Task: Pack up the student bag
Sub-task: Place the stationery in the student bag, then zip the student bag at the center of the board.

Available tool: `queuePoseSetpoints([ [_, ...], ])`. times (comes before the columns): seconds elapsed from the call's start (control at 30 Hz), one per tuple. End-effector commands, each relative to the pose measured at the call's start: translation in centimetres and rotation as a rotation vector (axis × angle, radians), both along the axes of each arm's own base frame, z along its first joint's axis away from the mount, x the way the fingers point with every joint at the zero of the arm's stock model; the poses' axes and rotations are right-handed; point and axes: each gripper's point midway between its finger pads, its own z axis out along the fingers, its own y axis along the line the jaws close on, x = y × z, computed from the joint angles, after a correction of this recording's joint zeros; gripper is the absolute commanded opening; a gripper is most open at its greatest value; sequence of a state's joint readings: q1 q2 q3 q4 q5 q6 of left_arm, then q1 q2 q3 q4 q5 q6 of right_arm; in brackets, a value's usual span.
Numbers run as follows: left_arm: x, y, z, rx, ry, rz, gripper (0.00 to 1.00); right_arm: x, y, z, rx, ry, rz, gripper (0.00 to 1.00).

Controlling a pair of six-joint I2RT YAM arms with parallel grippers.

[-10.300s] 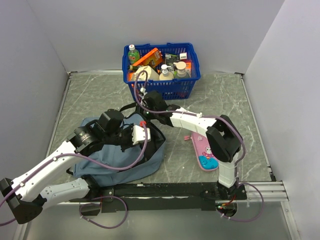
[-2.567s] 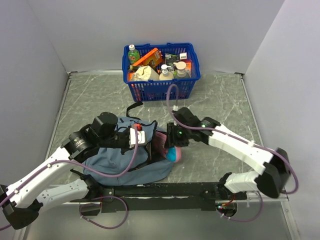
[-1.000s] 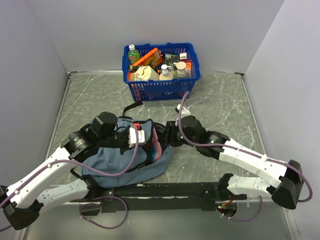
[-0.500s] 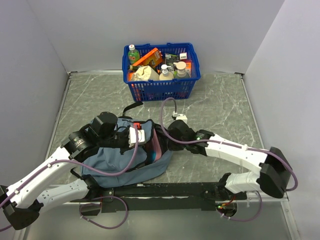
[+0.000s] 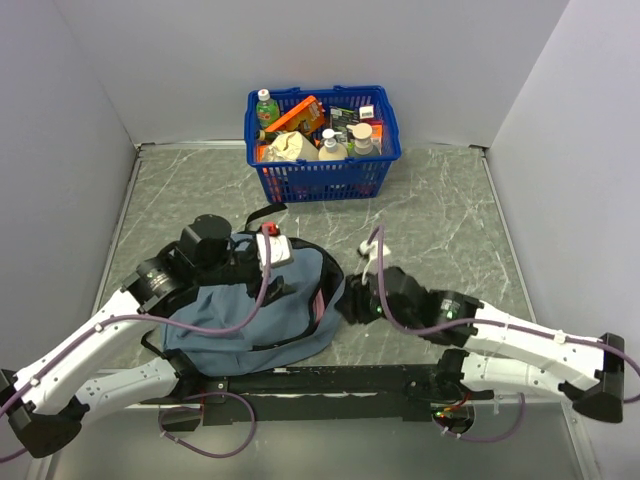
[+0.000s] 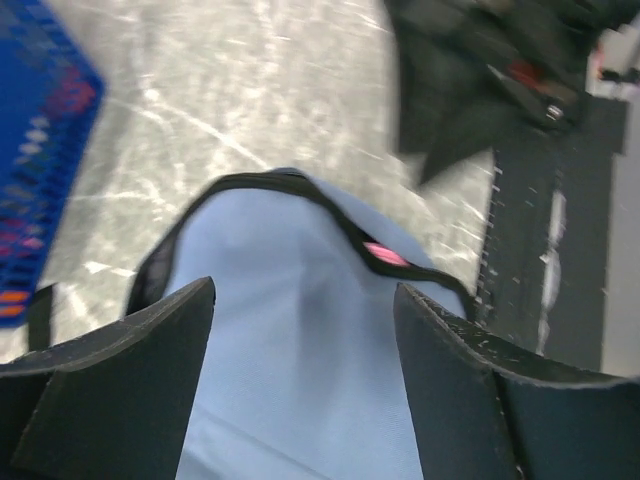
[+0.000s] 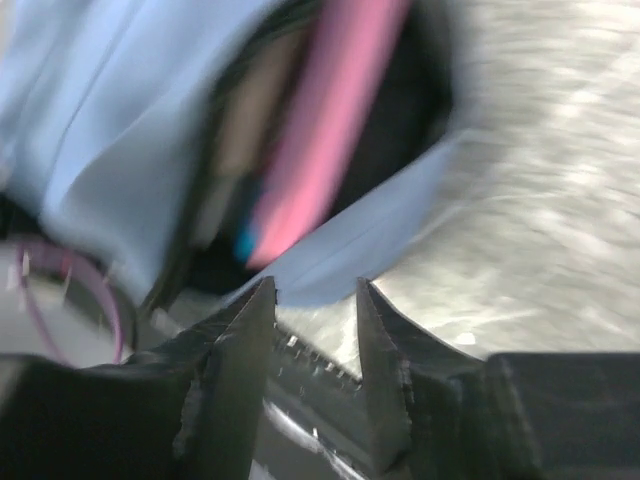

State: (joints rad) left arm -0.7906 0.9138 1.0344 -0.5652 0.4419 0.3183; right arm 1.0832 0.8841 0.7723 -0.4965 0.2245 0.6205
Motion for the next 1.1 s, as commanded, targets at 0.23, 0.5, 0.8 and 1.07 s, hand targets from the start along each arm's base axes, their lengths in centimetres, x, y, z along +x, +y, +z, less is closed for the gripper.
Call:
queuePoseSetpoints([
  [0.23,-0.8,4.1,-1.3,0.055,0.039,0.107,0.69,-6.6,7.6,3.1,0.036,-0.207,0.335,0.51],
  [0.5,-2.5,7.4,-2.1,0.041,-0.066,0.152,0.51,-8.8,13.7,4.8,-0.066,-0.435,0.573,0.73],
  [0.8,0.7,8.7,-2.7,0.072,-0.086,0.33,0.51,-9.3,17.9,1.9,-0.081,-0.506,0.743,0.69],
  [1.07,1.1,8.9,-2.0,0.066,-0.093,0.347,0.54,-8.8,19.8,0.3,-0.055,-0.475,0.753,0.64],
])
